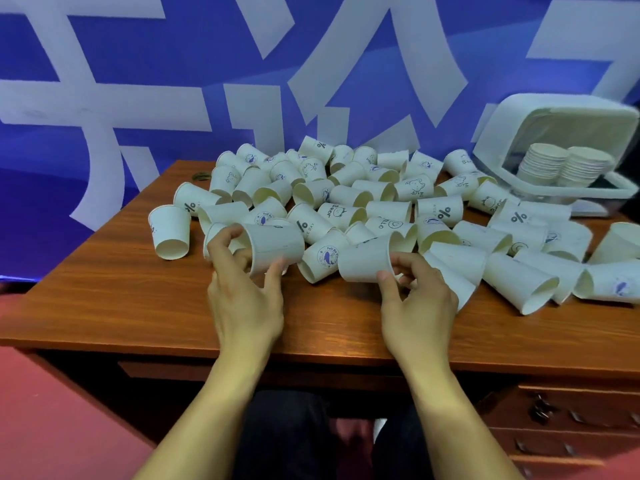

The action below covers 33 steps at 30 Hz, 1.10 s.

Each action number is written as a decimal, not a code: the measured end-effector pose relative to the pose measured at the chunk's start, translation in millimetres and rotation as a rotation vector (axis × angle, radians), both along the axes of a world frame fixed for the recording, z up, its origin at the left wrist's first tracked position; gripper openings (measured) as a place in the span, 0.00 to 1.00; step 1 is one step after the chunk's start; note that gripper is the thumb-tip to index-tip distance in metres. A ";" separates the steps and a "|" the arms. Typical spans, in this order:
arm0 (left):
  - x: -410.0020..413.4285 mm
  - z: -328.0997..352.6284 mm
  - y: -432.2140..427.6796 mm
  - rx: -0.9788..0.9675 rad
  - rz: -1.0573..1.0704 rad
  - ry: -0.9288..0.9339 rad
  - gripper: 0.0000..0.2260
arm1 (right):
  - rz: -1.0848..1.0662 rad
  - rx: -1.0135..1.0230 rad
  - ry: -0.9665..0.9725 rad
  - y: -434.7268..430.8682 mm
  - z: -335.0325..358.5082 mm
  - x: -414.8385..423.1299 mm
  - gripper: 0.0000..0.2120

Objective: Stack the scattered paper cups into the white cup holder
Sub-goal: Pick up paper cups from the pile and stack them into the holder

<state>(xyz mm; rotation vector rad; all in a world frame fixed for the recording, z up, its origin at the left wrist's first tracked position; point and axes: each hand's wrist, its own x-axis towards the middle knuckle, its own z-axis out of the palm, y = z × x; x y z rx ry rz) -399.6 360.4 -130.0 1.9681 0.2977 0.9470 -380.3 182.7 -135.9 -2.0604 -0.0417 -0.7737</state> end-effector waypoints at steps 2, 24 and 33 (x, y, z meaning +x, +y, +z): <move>4.8 3.7 -5.4 0.068 -0.007 -0.006 0.21 | -0.018 0.000 -0.066 -2.9 3.4 -1.8 0.08; 183.9 81.5 -185.6 0.560 -0.649 -0.296 0.10 | -0.322 -0.393 -0.370 -193.1 59.3 82.6 0.07; 299.1 105.0 -301.7 0.620 -0.756 -0.362 0.08 | -0.438 -0.559 -0.370 -288.8 88.1 181.4 0.06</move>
